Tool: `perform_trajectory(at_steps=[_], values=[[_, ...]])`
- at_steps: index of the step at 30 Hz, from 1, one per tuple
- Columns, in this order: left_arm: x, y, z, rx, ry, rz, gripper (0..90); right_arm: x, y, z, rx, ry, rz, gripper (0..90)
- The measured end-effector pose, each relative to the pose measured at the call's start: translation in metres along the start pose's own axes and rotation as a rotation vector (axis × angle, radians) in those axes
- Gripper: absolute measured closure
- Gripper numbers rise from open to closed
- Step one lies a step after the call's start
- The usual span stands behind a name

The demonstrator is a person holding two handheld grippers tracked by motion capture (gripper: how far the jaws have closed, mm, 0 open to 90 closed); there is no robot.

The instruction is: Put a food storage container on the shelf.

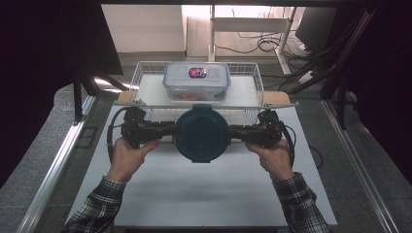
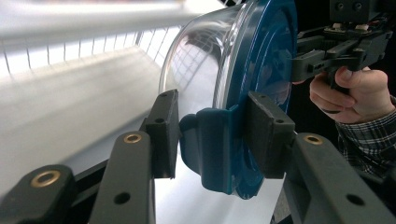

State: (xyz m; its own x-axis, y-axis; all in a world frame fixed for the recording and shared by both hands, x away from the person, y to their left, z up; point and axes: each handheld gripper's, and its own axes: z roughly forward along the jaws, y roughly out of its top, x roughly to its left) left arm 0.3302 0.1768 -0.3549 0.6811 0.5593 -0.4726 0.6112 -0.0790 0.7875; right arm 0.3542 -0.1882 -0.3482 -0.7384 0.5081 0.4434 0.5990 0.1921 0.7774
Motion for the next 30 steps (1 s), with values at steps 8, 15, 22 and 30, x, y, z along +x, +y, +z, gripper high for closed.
perform_trajectory(at_steps=[8, 15, 22, 30], values=[[-0.001, 0.036, -0.010, -0.006, 0.000, 0.021, 57.4, 0.004, 0.037, -0.006, -0.013, -0.002, -0.029, 58.1], [0.002, 0.068, -0.019, -0.016, 0.002, 0.024, 57.5, 0.006, 0.069, -0.008, -0.025, 0.001, -0.036, 58.1], [0.008, 0.101, -0.025, -0.013, 0.001, 0.023, 57.5, 0.004, 0.101, -0.008, -0.045, 0.001, -0.037, 58.1], [0.018, 0.129, -0.030, -0.023, 0.008, 0.015, 57.7, -0.002, 0.131, -0.003, -0.077, 0.009, -0.019, 58.0]])
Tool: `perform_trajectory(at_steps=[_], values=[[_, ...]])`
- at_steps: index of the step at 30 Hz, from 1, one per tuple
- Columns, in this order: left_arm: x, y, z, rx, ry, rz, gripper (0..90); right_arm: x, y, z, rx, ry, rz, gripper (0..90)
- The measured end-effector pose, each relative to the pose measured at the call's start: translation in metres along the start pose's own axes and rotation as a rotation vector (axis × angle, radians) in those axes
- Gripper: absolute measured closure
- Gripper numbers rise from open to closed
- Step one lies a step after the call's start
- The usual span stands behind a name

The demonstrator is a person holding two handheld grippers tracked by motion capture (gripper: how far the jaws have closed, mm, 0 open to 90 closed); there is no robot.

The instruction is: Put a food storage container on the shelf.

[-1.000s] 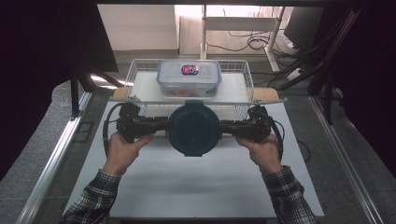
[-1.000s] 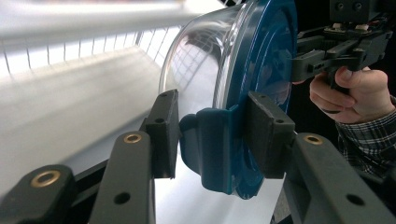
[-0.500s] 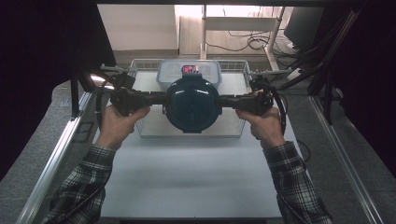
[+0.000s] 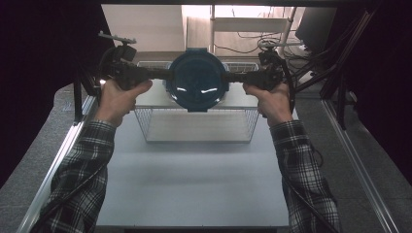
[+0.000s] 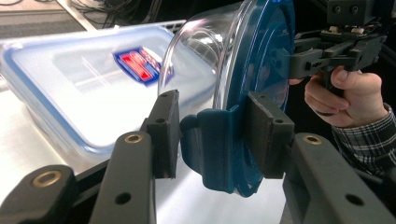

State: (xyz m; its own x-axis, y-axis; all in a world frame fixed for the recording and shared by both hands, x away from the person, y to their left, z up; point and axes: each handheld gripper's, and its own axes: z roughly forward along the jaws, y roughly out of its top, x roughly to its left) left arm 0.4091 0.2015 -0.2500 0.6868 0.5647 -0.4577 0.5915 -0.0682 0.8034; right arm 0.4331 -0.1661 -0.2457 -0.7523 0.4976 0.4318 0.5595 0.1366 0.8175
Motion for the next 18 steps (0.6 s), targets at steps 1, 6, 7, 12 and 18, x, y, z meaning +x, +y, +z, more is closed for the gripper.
perform_trajectory(at_steps=[1, 6, 7, 12, 18], values=[[0.001, 0.002, 0.000, -0.003, 0.000, -0.001, 57.7, -0.001, 0.004, 0.001, -0.007, -0.003, 0.003, 57.9], [0.006, 0.016, 0.000, -0.013, 0.006, -0.007, 57.7, -0.005, 0.019, 0.004, -0.023, -0.007, 0.012, 57.7], [0.008, 0.020, 0.000, -0.015, 0.007, -0.005, 57.7, -0.006, 0.021, 0.005, -0.025, -0.008, 0.009, 57.7], [0.019, 0.028, 0.003, -0.028, 0.008, -0.029, 57.4, -0.012, 0.032, 0.011, -0.024, -0.017, 0.022, 57.6], [0.029, 0.033, 0.009, -0.032, 0.008, -0.059, 57.2, -0.023, 0.039, 0.018, -0.026, -0.019, 0.051, 57.4]])
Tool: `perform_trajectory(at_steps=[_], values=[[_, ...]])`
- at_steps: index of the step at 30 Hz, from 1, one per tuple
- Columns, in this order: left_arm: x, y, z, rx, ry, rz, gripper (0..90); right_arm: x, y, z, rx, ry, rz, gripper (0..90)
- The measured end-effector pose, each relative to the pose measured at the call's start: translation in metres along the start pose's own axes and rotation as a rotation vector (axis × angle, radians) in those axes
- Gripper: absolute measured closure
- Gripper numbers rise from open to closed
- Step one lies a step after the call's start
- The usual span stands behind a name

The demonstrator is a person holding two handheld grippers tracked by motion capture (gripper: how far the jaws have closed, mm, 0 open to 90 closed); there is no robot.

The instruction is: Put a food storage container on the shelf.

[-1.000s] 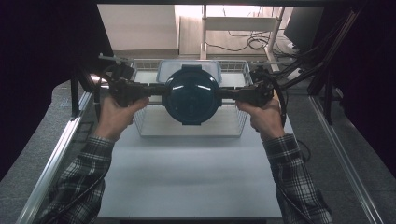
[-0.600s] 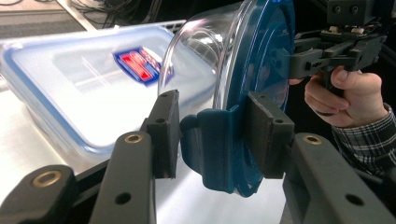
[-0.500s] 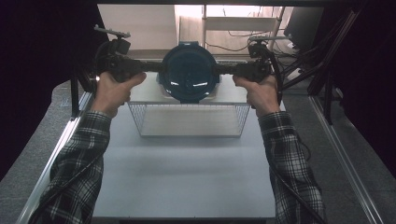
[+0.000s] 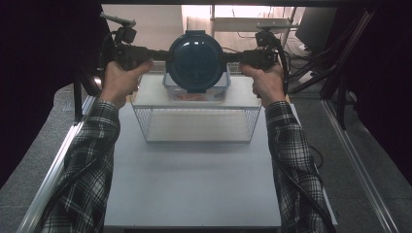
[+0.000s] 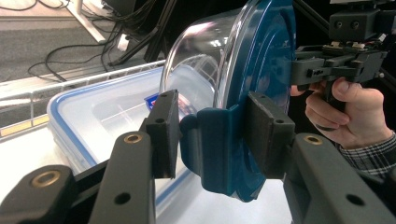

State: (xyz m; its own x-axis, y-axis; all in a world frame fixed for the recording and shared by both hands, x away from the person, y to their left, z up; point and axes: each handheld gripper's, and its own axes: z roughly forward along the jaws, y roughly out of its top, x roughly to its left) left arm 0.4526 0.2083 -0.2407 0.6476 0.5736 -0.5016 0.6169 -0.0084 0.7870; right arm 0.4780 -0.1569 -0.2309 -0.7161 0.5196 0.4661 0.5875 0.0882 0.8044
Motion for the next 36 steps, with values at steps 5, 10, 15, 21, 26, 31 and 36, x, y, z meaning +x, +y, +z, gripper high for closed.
perform_trajectory(at_steps=[5, 10, 15, 21, 26, 31, 36], values=[[0.008, 0.000, 0.001, -0.029, -0.014, -0.034, 57.2, -0.005, 0.003, 0.004, -0.001, 0.007, 0.022, 57.1], [0.011, -0.003, 0.004, -0.062, 0.015, -0.051, 56.0, -0.007, 0.002, 0.012, -0.002, -0.007, 0.024, 53.4], [0.014, -0.004, 0.007, -0.073, 0.037, -0.057, 54.7, -0.013, 0.002, 0.016, -0.031, -0.007, 0.051, 53.0], [0.012, -0.002, 0.017, -0.064, 0.114, -0.029, 58.0, -0.006, 0.007, 0.015, -0.046, -0.062, 0.002, 64.1], [0.010, -0.002, 0.020, -0.050, 0.149, 0.002, 57.7, -0.003, 0.006, 0.019, -0.023, -0.132, -0.033, 64.6], [0.008, -0.001, 0.020, -0.046, 0.159, 0.012, 58.4, -0.003, 0.004, 0.018, -0.022, -0.118, -0.034, 63.6], [0.005, -0.002, 0.020, -0.052, 0.172, 0.041, 52.6, -0.002, 0.003, 0.015, -0.031, -0.113, -0.046, 62.0]])
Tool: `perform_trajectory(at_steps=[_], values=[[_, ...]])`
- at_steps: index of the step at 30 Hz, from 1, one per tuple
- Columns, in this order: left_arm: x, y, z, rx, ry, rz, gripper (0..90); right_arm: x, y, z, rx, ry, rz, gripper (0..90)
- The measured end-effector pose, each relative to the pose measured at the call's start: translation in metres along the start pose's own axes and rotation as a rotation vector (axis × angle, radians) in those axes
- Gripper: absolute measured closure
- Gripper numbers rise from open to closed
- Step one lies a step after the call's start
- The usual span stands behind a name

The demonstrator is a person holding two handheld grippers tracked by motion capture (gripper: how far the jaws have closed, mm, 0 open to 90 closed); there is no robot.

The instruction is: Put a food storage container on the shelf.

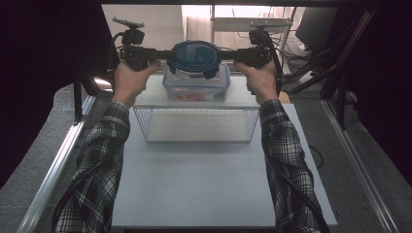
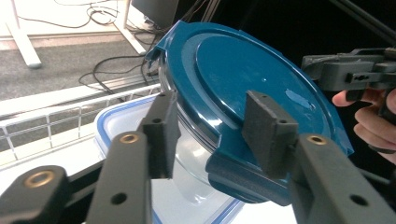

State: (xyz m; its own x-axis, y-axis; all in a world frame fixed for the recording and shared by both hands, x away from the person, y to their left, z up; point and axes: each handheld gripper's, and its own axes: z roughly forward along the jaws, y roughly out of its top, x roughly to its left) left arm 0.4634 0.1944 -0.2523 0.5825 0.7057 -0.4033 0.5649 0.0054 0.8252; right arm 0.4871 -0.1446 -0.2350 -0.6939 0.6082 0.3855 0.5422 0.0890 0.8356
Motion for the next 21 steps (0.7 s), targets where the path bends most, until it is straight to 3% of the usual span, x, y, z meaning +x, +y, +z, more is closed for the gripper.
perform_trajectory(at_steps=[9, 15, 21], values=[[-0.010, -0.004, -0.013, -0.036, 0.025, 0.056, 39.1, 0.007, -0.007, -0.008, -0.002, 0.013, -0.046, 54.2], [-0.015, -0.017, -0.020, -0.047, -0.006, 0.098, 26.8, 0.010, -0.018, -0.017, -0.015, 0.023, -0.080, 46.0], [-0.020, -0.035, -0.028, -0.065, 0.000, 0.139, 16.1, 0.013, -0.034, -0.029, -0.032, 0.037, -0.118, 35.0]])
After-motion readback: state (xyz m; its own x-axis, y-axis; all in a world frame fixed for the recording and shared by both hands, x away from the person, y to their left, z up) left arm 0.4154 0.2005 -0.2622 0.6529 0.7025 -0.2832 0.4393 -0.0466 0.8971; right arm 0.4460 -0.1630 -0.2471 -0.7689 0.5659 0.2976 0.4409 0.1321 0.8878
